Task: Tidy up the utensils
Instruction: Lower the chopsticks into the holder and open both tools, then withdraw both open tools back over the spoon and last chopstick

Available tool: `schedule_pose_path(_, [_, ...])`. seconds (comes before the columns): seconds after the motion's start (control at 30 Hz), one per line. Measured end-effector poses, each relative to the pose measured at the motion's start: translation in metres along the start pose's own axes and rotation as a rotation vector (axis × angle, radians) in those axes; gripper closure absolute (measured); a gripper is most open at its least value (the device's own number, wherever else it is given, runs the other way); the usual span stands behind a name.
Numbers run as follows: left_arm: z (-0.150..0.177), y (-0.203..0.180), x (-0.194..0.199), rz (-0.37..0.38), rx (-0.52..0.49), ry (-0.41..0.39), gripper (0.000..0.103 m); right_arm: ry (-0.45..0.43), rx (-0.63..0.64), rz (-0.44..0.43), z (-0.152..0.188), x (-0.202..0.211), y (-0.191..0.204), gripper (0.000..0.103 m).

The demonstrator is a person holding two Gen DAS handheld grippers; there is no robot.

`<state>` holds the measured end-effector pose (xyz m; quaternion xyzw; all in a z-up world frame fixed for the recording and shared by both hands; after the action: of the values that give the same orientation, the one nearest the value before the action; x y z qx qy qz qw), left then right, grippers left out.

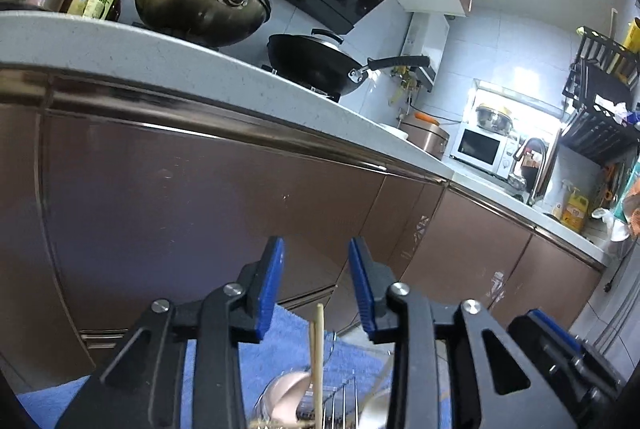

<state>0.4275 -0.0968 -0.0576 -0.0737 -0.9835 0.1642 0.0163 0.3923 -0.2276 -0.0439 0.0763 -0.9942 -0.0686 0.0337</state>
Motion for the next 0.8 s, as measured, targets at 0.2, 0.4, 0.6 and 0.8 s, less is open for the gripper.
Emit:
schedule_pose_path(0.2, [-0.022, -0.002, 0.051, -0.02, -0.08, 0.032, 0.056, -0.033, -0.023, 0.044, -0.021, 0.048, 0.002, 0.06])
schedule_pose_path(0.4, [-0.036, -0.005, 0.118, -0.038, -0.14, 0.066, 0.055, -0.026, -0.046, 0.099, -0.03, 0.102, 0.007, 0.057])
schedule_pose_path(0.6, [-0.054, -0.014, 0.19, -0.044, -0.198, 0.031, 0.052, -0.033, -0.049, 0.142, -0.036, 0.154, 0.017, 0.054])
schedule_pose_path(0.8, [-0.071, -0.029, 0.25, -0.039, -0.256, -0.028, 0.048, -0.061, -0.009, 0.173, -0.04, 0.203, 0.033, 0.046])
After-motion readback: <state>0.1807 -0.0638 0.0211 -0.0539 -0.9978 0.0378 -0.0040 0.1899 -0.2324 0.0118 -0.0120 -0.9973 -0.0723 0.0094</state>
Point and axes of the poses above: each gripper's, at about its wrist camera, not at the fingertips, and x roughly against the way its jaws point, y to its left, z to its underside, the point moved 6 cm from there along -x, roughly the way its jaws point, and after that the axes turned 13 degrees about -y, right-handed, at the moved point
